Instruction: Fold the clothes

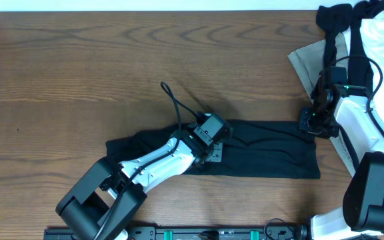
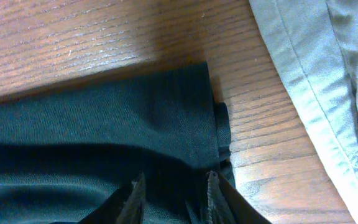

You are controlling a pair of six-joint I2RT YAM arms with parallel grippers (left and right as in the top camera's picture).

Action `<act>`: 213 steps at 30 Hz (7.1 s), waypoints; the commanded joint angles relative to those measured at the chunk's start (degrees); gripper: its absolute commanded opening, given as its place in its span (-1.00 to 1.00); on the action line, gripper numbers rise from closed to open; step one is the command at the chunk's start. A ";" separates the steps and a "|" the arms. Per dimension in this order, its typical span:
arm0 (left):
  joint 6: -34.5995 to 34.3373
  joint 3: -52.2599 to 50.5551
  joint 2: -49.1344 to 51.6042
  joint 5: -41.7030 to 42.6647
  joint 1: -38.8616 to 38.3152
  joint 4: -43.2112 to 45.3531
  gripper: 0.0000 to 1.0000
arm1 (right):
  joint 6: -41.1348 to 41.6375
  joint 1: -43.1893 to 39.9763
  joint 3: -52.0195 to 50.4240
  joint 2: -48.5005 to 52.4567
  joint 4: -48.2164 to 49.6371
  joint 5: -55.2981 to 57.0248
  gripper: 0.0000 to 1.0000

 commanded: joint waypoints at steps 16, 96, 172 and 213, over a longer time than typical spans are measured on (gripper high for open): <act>13.42 0.35 -14.51 -2.10 1.57 -10.75 0.61 | -2.73 -10.80 -1.55 0.09 -1.11 -13.03 0.29; 12.92 -0.02 -40.57 -2.75 25.51 -30.88 0.55 | 20.68 25.22 9.90 -5.70 -10.14 -8.59 -0.97; 12.94 -0.02 -37.51 -2.73 25.51 -33.48 0.55 | 5.51 31.39 -4.00 -2.12 6.58 -16.13 -0.58; 12.92 -0.07 -34.07 -2.75 25.51 -33.48 0.56 | 0.59 37.51 -1.46 -7.26 16.63 -8.87 -0.39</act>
